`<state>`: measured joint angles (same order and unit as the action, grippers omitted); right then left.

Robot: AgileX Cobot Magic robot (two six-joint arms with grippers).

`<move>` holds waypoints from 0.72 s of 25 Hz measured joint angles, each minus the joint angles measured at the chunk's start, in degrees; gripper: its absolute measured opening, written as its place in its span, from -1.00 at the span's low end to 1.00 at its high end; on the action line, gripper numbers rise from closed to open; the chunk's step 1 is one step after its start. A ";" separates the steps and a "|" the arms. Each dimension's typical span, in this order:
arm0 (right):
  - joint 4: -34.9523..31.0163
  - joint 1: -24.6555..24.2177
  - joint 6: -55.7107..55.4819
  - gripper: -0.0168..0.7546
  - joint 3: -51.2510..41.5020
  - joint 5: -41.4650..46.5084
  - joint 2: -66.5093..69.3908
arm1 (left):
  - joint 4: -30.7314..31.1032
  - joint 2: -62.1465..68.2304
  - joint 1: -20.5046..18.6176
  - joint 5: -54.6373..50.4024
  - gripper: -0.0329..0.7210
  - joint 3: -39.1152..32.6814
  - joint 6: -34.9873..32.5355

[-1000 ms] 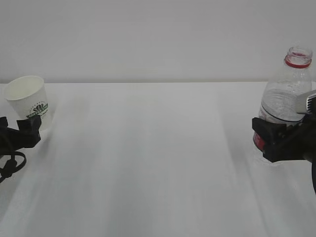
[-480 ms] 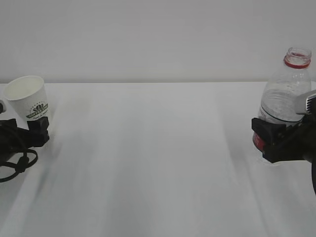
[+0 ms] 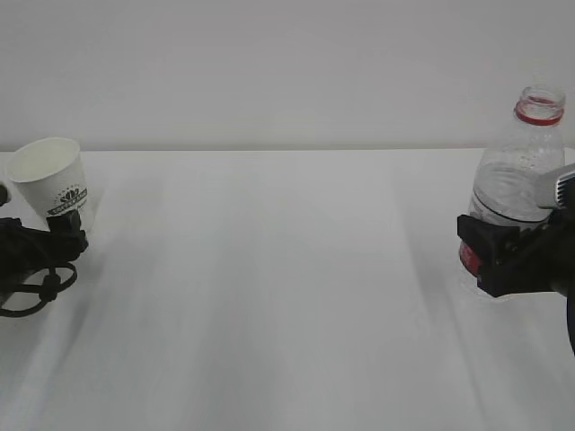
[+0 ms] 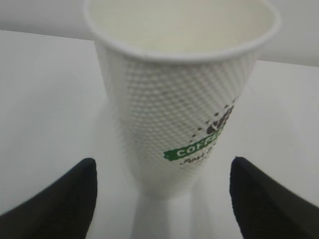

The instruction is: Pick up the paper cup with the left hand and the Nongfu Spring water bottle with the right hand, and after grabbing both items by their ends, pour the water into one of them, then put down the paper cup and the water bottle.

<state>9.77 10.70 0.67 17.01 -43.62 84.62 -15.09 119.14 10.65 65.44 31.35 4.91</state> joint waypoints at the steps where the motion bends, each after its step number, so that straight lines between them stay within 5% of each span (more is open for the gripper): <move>1: 0.10 0.00 0.00 0.33 0.00 0.00 0.00 | 0.00 0.43 0.00 0.00 0.70 0.45 0.00; 18: 0.10 0.00 0.00 0.33 0.00 0.00 0.00 | -0.67 4.65 0.00 0.29 0.70 6.98 0.00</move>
<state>9.87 10.70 0.67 17.01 -43.62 84.62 -15.76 123.79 10.65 65.73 38.33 4.91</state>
